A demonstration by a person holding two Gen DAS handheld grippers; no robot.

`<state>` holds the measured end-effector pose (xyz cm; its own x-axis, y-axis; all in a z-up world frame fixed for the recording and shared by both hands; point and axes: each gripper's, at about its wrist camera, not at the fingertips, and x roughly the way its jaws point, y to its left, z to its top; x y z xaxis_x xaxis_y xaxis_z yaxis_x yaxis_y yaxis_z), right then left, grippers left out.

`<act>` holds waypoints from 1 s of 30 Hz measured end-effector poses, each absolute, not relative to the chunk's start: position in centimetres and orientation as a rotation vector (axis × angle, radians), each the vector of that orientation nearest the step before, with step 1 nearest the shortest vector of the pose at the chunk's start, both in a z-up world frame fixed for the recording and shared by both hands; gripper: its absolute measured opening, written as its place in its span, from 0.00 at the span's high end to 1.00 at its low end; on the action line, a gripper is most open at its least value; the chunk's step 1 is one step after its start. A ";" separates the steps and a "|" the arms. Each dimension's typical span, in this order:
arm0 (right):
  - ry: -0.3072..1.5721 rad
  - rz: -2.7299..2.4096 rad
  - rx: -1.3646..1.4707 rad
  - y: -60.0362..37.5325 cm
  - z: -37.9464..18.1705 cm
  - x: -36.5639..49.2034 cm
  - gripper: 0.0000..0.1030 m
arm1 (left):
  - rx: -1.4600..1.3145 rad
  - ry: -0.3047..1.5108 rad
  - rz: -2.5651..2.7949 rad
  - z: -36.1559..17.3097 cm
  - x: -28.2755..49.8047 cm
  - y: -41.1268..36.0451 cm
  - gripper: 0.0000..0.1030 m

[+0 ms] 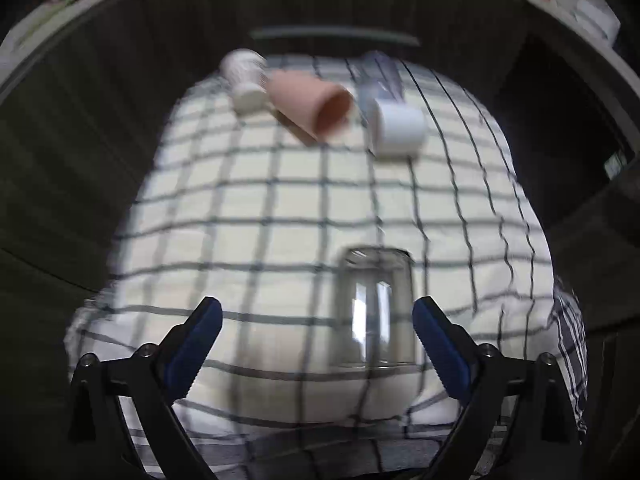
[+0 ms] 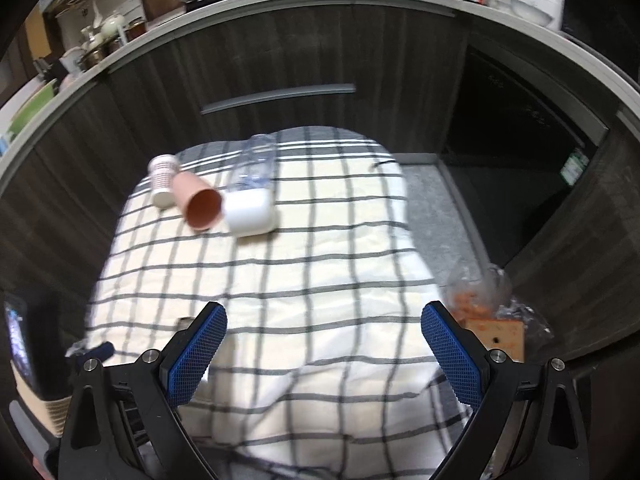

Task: Flip cup upside down
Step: 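Close the right gripper on the glass cup while the left gripper releases it, then lift the glass cup with the right gripper and rotate it rim-down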

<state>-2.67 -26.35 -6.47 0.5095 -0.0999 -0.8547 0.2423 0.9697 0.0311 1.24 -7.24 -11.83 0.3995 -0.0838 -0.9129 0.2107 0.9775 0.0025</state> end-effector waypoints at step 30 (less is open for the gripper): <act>1.966 -0.046 0.230 -13.4 -24.7 10.6 0.11 | -0.137 1.069 -0.023 -12.7 6.6 6.5 0.04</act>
<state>10.63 -13.41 -24.70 -0.3792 0.1397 -0.9147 0.1825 0.9804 0.0741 6.64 6.55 -12.74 0.4813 -0.0853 -0.8724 -0.0480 0.9912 -0.1234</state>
